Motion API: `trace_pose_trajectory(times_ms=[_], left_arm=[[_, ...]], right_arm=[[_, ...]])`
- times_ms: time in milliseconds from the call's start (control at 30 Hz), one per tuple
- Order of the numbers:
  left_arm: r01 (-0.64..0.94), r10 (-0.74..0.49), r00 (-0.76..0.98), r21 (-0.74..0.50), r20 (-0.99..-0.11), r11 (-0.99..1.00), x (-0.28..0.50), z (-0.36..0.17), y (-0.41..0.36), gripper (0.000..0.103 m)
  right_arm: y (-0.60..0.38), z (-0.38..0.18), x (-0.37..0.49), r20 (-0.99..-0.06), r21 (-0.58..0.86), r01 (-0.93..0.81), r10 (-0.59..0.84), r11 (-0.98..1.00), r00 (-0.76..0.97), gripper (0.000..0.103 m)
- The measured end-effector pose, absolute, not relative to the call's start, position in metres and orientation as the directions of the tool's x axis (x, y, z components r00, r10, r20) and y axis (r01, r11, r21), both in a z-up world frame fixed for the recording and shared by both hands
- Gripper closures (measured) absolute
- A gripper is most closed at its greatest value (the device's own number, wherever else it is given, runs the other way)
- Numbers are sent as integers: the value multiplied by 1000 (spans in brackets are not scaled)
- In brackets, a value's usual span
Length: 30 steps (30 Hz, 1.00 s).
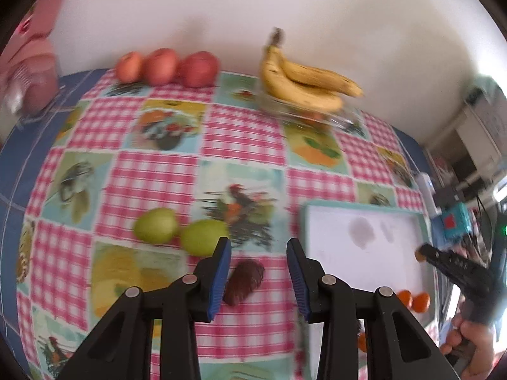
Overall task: Organize fruits
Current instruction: 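Carry the date and the brown nut over the white tray with both tools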
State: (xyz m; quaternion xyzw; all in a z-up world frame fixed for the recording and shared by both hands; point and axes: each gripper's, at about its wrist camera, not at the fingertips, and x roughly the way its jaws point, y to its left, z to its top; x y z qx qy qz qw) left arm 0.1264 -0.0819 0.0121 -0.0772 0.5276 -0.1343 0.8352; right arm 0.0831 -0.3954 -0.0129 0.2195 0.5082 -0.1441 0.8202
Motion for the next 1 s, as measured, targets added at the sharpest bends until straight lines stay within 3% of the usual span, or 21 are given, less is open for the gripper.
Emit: trace_pose_trajectory(times_ms=[433,567,700,1000], left_arm=[[132,-275,342,-244,-899,961,125,-11,-85,63],[119,-303,321,-280,-897,953,120,-17,-84,62],[127,-320,285,-295,-904,947,112,-25,-88,55],[156,-359,206,-331,-911,931,92,-41,-97,55]], right_arm=[[-402,-15,80,-897,234,461,7,856,443,79],[-397,-14,80,-895,237,449,14,862,446,79],[-390,-10,78,-891,236,433,17,870,453,79],[-372,-8,68,-888,239,395,35,887,459,79]])
